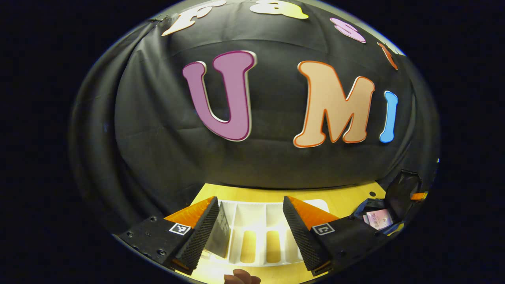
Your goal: Open the schoolbag, grab two books from the bookshelf and put them into the schoolbag.
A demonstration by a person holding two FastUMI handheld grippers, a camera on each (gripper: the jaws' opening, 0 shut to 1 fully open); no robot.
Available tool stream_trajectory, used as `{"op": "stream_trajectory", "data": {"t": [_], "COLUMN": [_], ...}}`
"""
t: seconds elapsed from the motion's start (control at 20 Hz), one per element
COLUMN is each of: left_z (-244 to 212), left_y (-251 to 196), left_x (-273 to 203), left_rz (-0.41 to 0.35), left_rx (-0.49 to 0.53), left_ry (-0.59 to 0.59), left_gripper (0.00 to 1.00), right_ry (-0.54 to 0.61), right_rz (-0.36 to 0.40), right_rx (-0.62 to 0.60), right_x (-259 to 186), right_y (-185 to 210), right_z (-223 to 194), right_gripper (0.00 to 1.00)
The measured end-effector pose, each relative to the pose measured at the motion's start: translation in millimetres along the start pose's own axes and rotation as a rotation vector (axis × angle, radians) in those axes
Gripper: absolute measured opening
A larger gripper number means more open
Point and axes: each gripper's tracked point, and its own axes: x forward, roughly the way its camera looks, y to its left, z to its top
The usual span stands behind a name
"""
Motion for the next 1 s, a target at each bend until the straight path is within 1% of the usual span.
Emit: {"op": "stream_trajectory", "data": {"t": [0.15,0.35,0.4,0.5,0.6,0.7,0.85,0.9,1.0], "left_z": [-19,-52,-61,-80,-95,-105,-112,-115,-129], "left_y": [29,46,52,53,58,61,59,63,64], "left_x": [21,51,55,62,68,72,75,76,77], "left_rz": [0.028,0.037,0.026,-0.004,0.001,0.04,0.024,0.033,0.032], "left_rx": [-0.04,-0.023,-0.025,-0.039,-0.044,-0.041,-0.051,-0.043,-0.029], "left_ry": [0.068,0.174,0.211,0.29,0.339,0.371,0.405,0.421,0.478], "left_gripper": [0.95,0.95,0.95,0.95,0.95,0.95,0.94,0.93,0.91], "right_ry": [-0.01,-0.015,-0.017,-0.018,-0.019,-0.025,-0.033,-0.035,-0.038], "right_rz": [-0.01,-0.021,-0.025,-0.03,-0.034,-0.037,-0.039,-0.041,-0.043], "right_rx": [0.002,0.01,0.009,0.009,0.013,0.017,0.03,0.033,0.035], "right_x": [-1,-1,-2,-2,-2,-3,-2,-3,-2], "right_y": [0,-1,-1,-1,0,-1,-2,-3,-3], "right_z": [0,-2,-2,-1,-3,-4,-4,-4,-4], "right_gripper": [0.03,0.03,0.03,0.03,0.03,0.02,0.03,0.03,0.03]}}
